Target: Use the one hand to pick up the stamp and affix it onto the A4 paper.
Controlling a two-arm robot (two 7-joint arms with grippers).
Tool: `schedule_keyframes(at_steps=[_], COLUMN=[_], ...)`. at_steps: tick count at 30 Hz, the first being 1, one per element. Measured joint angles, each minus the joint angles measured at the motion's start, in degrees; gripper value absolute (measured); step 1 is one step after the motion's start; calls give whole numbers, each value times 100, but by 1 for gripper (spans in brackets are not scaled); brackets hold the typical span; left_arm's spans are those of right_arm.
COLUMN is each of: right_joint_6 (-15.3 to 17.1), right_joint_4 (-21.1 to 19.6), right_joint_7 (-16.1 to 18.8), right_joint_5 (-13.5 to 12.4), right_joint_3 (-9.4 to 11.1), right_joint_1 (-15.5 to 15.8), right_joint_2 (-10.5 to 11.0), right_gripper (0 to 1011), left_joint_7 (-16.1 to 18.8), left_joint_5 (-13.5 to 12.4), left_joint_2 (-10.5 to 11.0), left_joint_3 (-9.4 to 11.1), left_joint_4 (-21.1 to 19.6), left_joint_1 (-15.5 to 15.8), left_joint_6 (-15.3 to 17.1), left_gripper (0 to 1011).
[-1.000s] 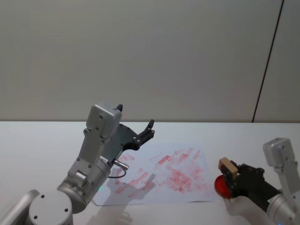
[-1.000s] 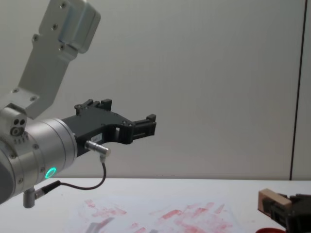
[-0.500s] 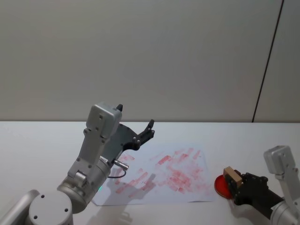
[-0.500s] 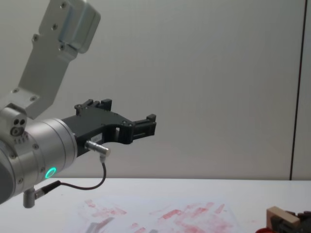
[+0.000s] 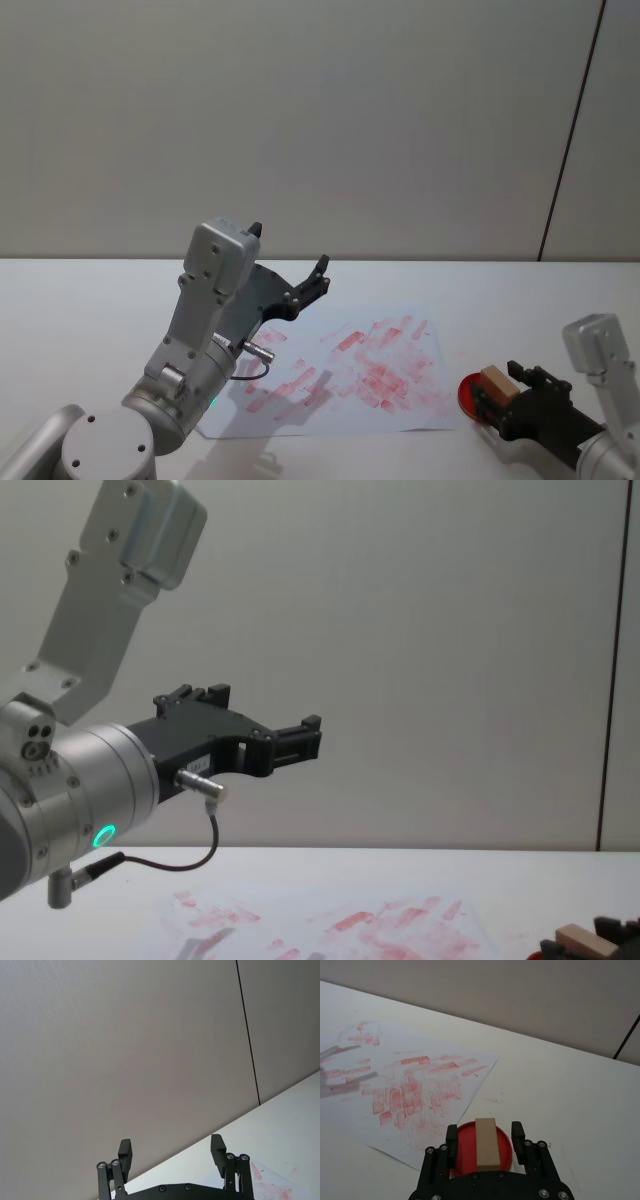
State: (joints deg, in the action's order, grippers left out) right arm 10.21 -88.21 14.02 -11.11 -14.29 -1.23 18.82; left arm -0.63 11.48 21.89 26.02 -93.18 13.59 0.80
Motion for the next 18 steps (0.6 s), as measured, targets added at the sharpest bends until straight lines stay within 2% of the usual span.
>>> schedule_keyframes(at_steps=[11, 14, 18], right_joint_6=[-327, -422, -509], right_joint_4=[-249, -355, -477], right_joint_7=[-83, -134, -188], right_joint_5=[-229, -290, -350], right_joint_3=[24, 26, 26], right_joint_1=[-1, -2, -7], right_joint_2=[-51, -76, -107], right_gripper=[931, 992, 1001], left_joint_7=[0, 0, 0], left_joint_5=[0, 0, 0], left_joint_2=[0, 0, 0], left_joint_3=[0, 0, 0], left_joint_4=[0, 0, 0], left_joint_1=[0, 0, 0], left_joint_6=[0, 0, 0], left_gripper=[1002, 1002, 1002])
